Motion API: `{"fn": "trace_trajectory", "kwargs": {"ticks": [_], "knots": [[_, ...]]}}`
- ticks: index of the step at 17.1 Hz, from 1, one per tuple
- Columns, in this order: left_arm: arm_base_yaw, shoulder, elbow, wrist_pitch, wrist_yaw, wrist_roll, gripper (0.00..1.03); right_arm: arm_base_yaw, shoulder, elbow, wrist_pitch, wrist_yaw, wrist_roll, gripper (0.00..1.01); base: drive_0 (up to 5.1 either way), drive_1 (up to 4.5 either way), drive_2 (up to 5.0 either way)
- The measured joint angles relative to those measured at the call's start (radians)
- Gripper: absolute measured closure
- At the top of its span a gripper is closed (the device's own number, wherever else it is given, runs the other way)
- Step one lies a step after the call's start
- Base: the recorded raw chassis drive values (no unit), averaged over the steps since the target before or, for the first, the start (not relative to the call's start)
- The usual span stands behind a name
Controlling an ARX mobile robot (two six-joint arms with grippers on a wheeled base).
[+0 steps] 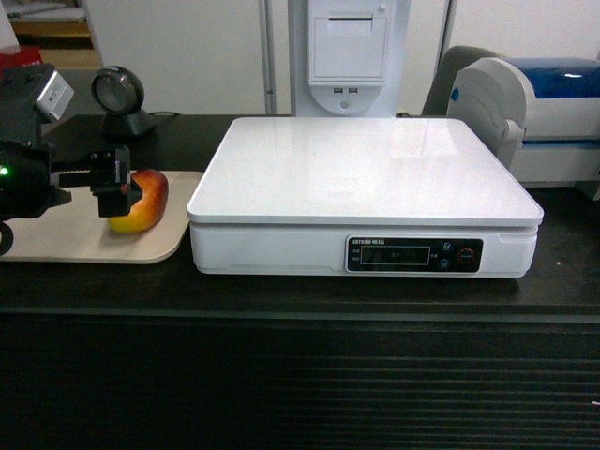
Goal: Place dark red mango on scale at checkout
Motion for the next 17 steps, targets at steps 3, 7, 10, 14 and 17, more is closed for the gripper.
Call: {"fn": "trace_trajectory", "kwargs": {"ticks": [3,7,10,14,17], "knots": [[0.005,0.078,0.158,-0.075,0.004,0.024,0.05,0.0,0.0,0.0,0.0,0.0,0.0,0.03,0.0,0.0,0.0],[0.006,0.176,0.295,-0.148,-0.017,0.052,0.05,0.0,0.0,0.0,0.0,0.0,0.0,0.03,0.0,0.0,0.0],[0.006,0.221,0.372,-0.184,-0.039,0.085,0.05,0.0,0.0,0.0,0.0,0.0,0.0,0.03,0.0,0.0,0.0],[0.013,0.277,0.422,-0.224,-0.041,0.095,0.05,0.0,0.0,0.0,0.0,0.0,0.0,0.03,0.0,0.0,0.0],[0.018,0.287,0.434,-0.233,-0.037,0.095,0.05,0.0,0.0,0.0,0.0,0.0,0.0,0.03,0.0,0.0,0.0]]}}
